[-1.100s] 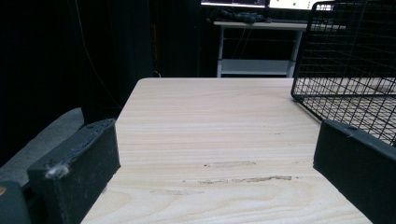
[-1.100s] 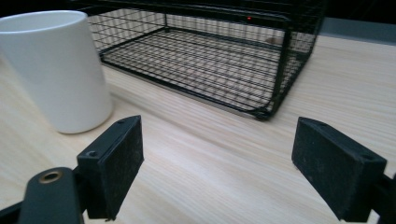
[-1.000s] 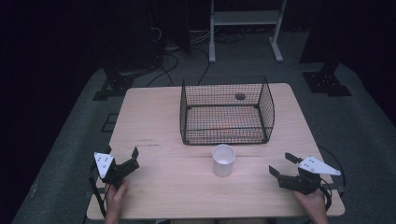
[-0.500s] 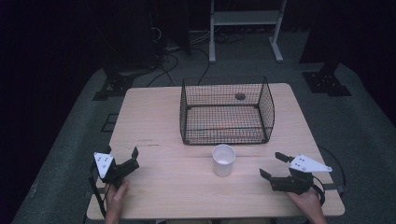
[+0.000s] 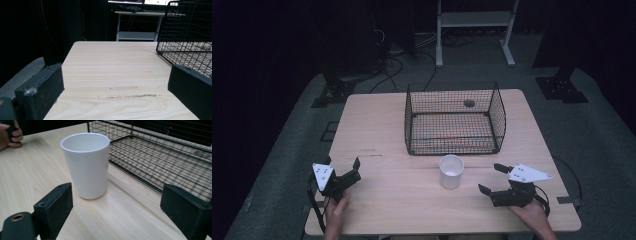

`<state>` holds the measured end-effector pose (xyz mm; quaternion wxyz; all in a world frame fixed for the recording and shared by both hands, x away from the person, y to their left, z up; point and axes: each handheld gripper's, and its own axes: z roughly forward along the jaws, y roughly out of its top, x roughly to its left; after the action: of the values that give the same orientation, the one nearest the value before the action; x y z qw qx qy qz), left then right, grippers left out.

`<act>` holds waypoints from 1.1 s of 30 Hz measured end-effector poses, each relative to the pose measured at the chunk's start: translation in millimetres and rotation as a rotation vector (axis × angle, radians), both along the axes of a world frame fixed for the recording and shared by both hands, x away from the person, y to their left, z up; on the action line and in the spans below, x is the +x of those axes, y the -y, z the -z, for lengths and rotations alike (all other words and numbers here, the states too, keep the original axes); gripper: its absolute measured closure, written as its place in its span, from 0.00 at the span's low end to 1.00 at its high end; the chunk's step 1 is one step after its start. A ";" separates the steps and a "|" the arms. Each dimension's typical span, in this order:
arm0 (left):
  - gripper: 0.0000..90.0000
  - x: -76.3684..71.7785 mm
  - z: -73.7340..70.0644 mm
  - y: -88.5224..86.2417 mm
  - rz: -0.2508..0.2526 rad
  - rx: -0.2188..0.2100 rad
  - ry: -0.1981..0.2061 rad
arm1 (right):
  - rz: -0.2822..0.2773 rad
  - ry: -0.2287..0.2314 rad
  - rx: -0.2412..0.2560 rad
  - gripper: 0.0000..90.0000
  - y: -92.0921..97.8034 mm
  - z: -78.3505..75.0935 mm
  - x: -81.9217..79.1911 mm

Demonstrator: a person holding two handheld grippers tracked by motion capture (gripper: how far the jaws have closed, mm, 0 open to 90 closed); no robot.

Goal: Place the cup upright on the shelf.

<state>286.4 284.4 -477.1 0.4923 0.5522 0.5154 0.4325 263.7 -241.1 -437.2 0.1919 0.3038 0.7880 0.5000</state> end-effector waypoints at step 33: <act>0.00 0.0 0.0 -0.6 0.000 -0.004 0.000 | -0.128 -0.054 -0.090 0.10 -63.9 -4.0 23.8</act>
<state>286.4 285.0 -477.1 0.4934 0.5512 0.5165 0.4313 287.4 -177.2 -433.2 0.1517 0.2571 0.8324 0.4669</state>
